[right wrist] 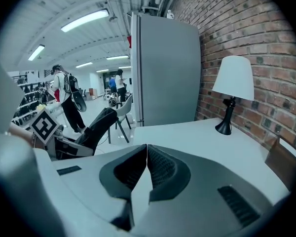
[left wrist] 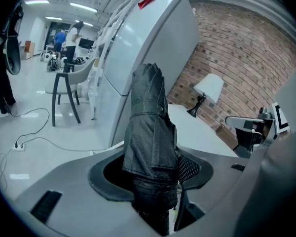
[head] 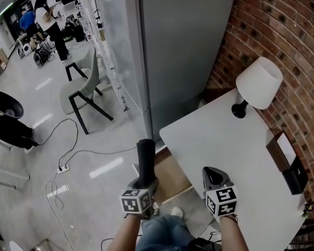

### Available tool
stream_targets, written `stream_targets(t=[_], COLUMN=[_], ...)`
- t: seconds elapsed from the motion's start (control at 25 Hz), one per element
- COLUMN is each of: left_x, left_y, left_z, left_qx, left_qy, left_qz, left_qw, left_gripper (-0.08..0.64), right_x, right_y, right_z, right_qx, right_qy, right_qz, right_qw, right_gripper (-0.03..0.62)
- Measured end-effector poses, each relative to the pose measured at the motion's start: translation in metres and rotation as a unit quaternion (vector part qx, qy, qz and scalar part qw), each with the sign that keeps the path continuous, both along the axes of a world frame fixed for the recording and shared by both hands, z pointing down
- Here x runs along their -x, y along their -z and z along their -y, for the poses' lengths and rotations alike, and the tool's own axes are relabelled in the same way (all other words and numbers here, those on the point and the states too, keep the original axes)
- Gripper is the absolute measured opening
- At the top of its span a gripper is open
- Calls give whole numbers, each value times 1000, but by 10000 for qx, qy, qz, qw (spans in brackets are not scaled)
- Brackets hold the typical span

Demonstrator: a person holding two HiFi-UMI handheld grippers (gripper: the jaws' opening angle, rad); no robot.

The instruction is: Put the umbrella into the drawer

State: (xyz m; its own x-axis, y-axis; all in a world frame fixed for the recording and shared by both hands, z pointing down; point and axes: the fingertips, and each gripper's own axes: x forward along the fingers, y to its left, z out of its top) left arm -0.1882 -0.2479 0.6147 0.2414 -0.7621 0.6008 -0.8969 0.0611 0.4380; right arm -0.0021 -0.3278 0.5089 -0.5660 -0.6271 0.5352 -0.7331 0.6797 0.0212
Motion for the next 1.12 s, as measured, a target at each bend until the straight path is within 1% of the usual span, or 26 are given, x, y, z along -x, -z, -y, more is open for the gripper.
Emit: stream_targets(t=[0.16,0.32,0.48,0.64,0.72,0.8,1.0,1.12], left_x=[5,8,6,2,-1,-6,-16,-28], left_y=[-14,-37,-58,-84,-96,-107,-135,-148], left_z=[2,1,11,15,18,22,29,38], left_qx=[161,436,667,1095,1255,1326,1626,1728], left_qy=[-350,-654,-846,-952,-1062,-1231,-1496,-1737], left_qz=[-217,-419,-648,-908,-935,-945,-845,-711], left_qw=[9990,9960,9921,9852,9820,9789,9716,9669], left_gripper=[235,235,235,235,235,235,235,235], right_x=[17,27,28,27,26,25,24,12], right_y=[-8,-20,-24,-31,-35,-39,-48,-52], right_z=[-12,-24,-30,-35,-36,-36,-26,-12], right_qx=[91,193,256,325,362,389,287,252], right_qy=[-78,-180,-426,-637,-736,-807,-758,-1074], right_qz=[-106,-280,-337,-409,-426,-458,-660,-791], right_qw=[9999,9993,9982,9966,9957,9949,9945,9907], right_gripper=[2,2,2,2,2,2,2,2])
